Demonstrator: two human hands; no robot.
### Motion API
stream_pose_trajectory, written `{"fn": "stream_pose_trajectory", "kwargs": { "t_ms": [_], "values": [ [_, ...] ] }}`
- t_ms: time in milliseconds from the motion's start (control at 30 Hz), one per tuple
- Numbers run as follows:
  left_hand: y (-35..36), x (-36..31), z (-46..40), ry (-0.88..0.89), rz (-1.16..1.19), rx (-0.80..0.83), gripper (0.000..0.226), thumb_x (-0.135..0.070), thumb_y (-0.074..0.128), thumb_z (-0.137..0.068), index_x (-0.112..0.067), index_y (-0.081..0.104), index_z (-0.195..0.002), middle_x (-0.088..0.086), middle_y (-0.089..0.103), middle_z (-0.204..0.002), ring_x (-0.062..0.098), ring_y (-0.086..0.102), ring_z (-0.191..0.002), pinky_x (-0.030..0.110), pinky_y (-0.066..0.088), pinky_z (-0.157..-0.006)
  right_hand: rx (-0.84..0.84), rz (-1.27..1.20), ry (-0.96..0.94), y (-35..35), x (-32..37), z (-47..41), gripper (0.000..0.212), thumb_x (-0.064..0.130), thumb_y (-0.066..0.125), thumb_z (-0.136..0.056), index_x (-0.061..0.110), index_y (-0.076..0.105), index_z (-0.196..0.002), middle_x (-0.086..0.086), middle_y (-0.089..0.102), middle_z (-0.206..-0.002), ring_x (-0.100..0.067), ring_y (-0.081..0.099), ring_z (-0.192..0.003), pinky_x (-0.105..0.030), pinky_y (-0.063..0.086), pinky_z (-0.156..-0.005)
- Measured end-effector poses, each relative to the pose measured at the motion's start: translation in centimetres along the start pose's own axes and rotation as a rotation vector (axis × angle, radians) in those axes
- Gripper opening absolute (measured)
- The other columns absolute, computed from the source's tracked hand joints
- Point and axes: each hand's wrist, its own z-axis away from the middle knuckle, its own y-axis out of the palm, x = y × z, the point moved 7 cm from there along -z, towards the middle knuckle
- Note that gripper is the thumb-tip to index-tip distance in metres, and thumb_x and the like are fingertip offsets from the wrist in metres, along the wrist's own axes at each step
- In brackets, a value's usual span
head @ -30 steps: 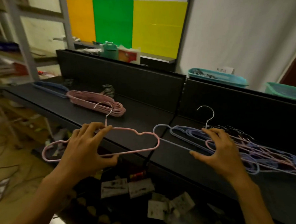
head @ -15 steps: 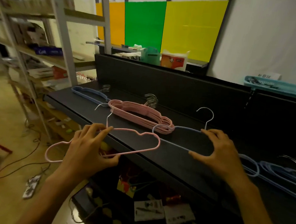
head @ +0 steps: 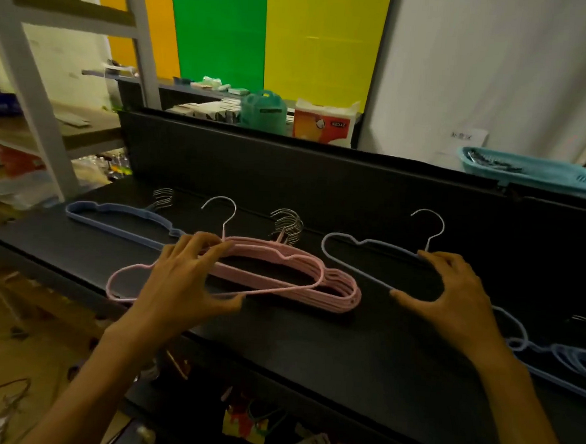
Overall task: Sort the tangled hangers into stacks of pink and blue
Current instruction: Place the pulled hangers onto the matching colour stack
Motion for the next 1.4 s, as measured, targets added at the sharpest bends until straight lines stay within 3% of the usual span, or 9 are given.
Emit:
{"fn": "stream_pose_trajectory", "kwargs": {
  "t_ms": [267, 400, 733, 833, 1000, 1167, 1400],
  "values": [
    [2.9, -0.5, -5.7, 0.227, 0.075, 0.106, 0.099, -0.081, 0.048, -0.057, -0.029, 0.038, -0.141, -0.001, 0.039, -0.136, 0.018, 0.037, -0.12, 0.031, 0.028, -0.095, -0.039, 0.01, 0.177, 0.2, -1.1, 1.2, 0.084, 0.049, 0.078, -0.065, 0.025, 0.042, -0.137, -0.004, 0.037, -0.138, -0.024, 0.039, -0.126, -0.042, 0.039, -0.1],
    [3.6, -1.1, -7.5, 0.319, 0.128, 0.16, 0.101, -0.083, 0.039, -0.056, -0.03, 0.035, -0.142, -0.004, 0.036, -0.137, 0.014, 0.033, -0.121, 0.03, 0.027, -0.099, -0.078, 0.045, 0.248, 0.3, -1.1, 2.2, 0.085, 0.051, 0.077, -0.065, 0.025, 0.041, -0.137, -0.005, 0.037, -0.139, -0.025, 0.04, -0.126, -0.042, 0.04, -0.099],
    [4.9, -2.0, -8.2, 0.413, 0.182, 0.237, 0.102, -0.084, 0.034, -0.056, -0.033, 0.029, -0.144, -0.008, 0.033, -0.14, 0.01, 0.031, -0.123, 0.029, 0.029, -0.102, -0.114, 0.091, 0.308, 0.3, -0.7, 3.6, 0.085, 0.052, 0.077, -0.064, 0.024, 0.043, -0.137, -0.004, 0.039, -0.137, -0.025, 0.042, -0.124, -0.042, 0.042, -0.098],
    [4.9, -2.1, -8.1, 0.415, 0.19, 0.248, 0.103, -0.084, 0.035, -0.057, -0.033, 0.028, -0.145, -0.007, 0.033, -0.14, 0.01, 0.033, -0.122, 0.03, 0.03, -0.103, -0.108, 0.087, 0.308, 0.1, -0.6, 3.6, 0.085, 0.053, 0.077, -0.063, 0.025, 0.044, -0.137, -0.004, 0.04, -0.136, -0.025, 0.042, -0.124, -0.043, 0.043, -0.099],
    [4.7, -2.3, -7.6, 0.396, 0.165, 0.278, 0.091, -0.069, 0.058, -0.073, -0.034, 0.019, -0.148, -0.007, 0.026, -0.146, 0.013, 0.029, -0.13, 0.034, 0.024, -0.11, -0.112, 0.084, 0.274, 0.1, 0.0, 3.4, 0.084, 0.052, 0.077, -0.064, 0.024, 0.044, -0.137, -0.004, 0.039, -0.137, -0.025, 0.041, -0.125, -0.042, 0.04, -0.099],
    [3.7, -1.6, -6.8, 0.349, 0.077, 0.266, 0.087, -0.068, 0.053, -0.078, -0.033, 0.016, -0.148, -0.005, 0.022, -0.152, 0.015, 0.023, -0.138, 0.037, 0.017, -0.114, -0.125, 0.106, 0.219, -0.1, 0.9, 3.0, 0.085, 0.05, 0.077, -0.064, 0.024, 0.043, -0.137, -0.005, 0.038, -0.138, -0.026, 0.041, -0.125, -0.04, 0.04, -0.097],
    [0.8, 2.1, -5.2, 0.199, -0.071, 0.153, 0.076, -0.062, 0.047, -0.085, -0.028, 0.021, -0.148, -0.002, 0.026, -0.152, 0.017, 0.023, -0.138, 0.038, 0.019, -0.113, -0.108, 0.102, 0.102, 1.0, 5.2, 2.0, 0.085, 0.049, 0.079, -0.064, 0.023, 0.044, -0.136, -0.005, 0.039, -0.137, -0.026, 0.04, -0.125, -0.038, 0.037, -0.096]
  ]
}}
